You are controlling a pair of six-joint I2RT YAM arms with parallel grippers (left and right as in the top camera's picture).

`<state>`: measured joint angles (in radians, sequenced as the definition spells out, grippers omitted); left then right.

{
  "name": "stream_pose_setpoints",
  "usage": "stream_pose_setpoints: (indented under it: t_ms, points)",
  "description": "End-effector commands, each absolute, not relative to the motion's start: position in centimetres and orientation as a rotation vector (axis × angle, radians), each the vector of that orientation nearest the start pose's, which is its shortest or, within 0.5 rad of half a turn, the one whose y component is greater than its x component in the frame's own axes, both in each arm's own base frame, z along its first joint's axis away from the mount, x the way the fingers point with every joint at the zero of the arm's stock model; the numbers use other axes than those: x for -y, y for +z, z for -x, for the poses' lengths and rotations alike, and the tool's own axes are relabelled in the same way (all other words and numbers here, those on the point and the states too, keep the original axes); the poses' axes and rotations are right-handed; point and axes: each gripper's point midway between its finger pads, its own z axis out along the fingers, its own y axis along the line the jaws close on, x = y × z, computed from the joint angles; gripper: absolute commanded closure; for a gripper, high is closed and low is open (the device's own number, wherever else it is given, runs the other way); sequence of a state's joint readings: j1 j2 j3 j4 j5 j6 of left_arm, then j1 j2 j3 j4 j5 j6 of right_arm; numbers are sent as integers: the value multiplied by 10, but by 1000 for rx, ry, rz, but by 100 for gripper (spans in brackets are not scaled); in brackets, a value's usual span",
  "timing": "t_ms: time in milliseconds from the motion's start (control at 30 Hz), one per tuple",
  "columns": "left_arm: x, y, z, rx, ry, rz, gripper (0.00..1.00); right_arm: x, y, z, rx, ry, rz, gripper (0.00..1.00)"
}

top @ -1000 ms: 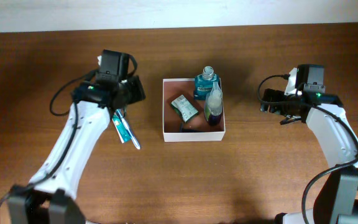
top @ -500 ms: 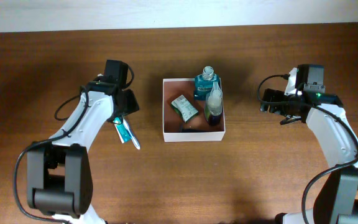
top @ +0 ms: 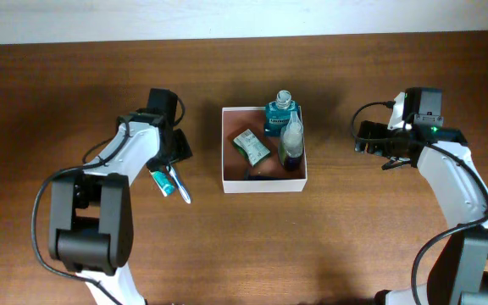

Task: Pack container
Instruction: 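Grasp the blue toothbrush with left gripper and lift it, then lower the toothbrush into the box and open left gripper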

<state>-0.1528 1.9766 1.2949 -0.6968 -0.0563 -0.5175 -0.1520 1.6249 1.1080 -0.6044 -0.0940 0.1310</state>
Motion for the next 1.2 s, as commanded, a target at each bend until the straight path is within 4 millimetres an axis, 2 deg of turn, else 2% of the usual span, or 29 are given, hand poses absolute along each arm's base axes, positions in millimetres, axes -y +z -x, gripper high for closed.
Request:
stream_pose_setpoints:
  t_ms: [0, 67, 167, 267, 367, 467, 533, 600, 633, 667, 733, 767, 800, 833, 1000, 1167]
  points:
    - [50, -6, -389, -2922, -16, 565, 52, 45, 86, -380, -2670, 113, -362, 1]
    - [50, -6, -389, -2923, -16, 565, 68, 45, 86, -380, -2670, 113, -362, 1]
    - [50, -6, -389, -2923, -15, 565, 81, 45, 86, -380, -2670, 113, -362, 1]
    - [50, -6, -388, -2925, -14, 565, 90, 45, 86, -380, -2670, 113, -362, 1]
    - [51, -1, -392, -2911, -22, 562, 92, 45, 86, -380, -2670, 113, -362, 1]
    - [54, 30, -407, -2833, -63, 536, 93, 45, 86, -380, -2670, 113, -362, 1]
    - [59, 61, -417, -2758, -100, 513, 93, 45, 86, -380, -2670, 113, -362, 2]
    - [73, 112, -426, -2643, -165, 455, 92, 45, 86, -380, -2670, 113, -362, 1]
    - [78, 124, -426, -2616, -181, 437, 92, 45, 86, -380, -2670, 113, -362, 1]
    - [87, 148, -426, -2563, -212, 389, 92, 45, 86, -380, -2670, 113, -362, 1]
    - [99, 177, -423, -2501, -244, 335, 91, 45, 86, -380, -2670, 113, -362, 1]
    - [110, 203, -417, -2441, -274, 294, 90, 45, 86, -380, -2670, 112, -363, 1]
    - [113, 211, -415, -2421, -278, 281, 90, 45, 86, -380, -2670, 113, -362, 1]
    - [125, 235, -408, -2356, -293, 240, 89, 45, 86, -380, -2670, 113, -362, 2]
    - [162, 243, -407, -2320, -365, 148, 89, 45, 86, -380, -2670, 113, -362, 1]
    - [221, 226, -411, -2323, -496, 57, 89, 45, 86, -380, -2670, 112, -363, 1]
